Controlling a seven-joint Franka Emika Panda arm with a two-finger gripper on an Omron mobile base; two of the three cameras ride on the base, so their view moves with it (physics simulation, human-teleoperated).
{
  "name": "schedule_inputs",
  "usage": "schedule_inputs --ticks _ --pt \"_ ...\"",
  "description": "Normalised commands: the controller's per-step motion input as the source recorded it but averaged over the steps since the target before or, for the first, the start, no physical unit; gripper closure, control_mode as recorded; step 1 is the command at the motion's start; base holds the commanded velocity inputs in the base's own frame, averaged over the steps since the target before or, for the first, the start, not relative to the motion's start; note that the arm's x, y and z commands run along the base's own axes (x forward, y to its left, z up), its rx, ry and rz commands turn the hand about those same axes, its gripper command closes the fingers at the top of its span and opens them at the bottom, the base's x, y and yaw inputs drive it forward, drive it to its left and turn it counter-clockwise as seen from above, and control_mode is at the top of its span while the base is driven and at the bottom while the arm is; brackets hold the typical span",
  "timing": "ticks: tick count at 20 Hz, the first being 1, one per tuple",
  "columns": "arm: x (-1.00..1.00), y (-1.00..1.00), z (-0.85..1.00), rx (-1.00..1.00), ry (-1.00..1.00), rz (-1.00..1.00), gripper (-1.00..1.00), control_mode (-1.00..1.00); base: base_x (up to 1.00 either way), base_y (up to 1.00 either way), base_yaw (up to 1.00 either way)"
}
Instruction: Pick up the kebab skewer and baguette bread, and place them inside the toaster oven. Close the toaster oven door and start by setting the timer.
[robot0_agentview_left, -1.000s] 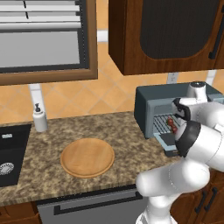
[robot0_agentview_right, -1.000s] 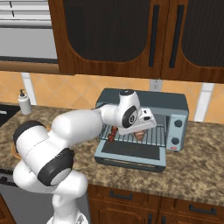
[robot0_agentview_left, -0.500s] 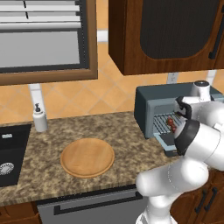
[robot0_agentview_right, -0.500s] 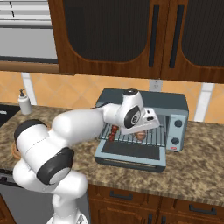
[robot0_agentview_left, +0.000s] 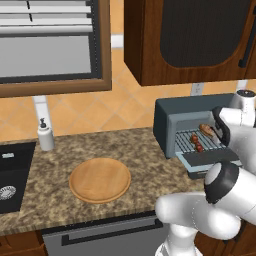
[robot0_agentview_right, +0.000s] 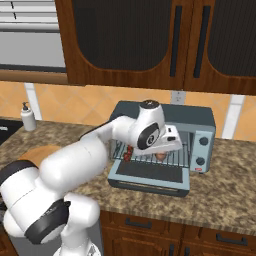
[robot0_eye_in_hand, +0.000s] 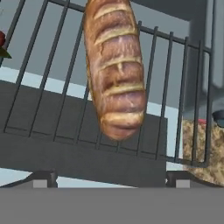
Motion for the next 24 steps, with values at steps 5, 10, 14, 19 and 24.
schedule_inputs --ticks 5,10,14,19,24 --pt "-0.45 0.36 -0.11 0.09 0.06 -0.08 -1.0 -1.0 0.0 0.0 0.0" --pt "-0.2 0.24 -0.3 0.01 0.04 -0.05 -1.0 -1.0 0.0 0.0 0.0" --pt "0.0 0.18 -0.31 0.0 0.02 -0.12 -1.0 -1.0 0.0 0.0 0.0" --pt "0.0 0.26 -0.1 0.03 0.0 -0.14 -1.0 -1.0 0.0 0.0 0.0" --pt "-0.22 0.13 -0.01 0.04 0.0 -0.09 -1.0 -1.0 0.0 0.0 0.0"
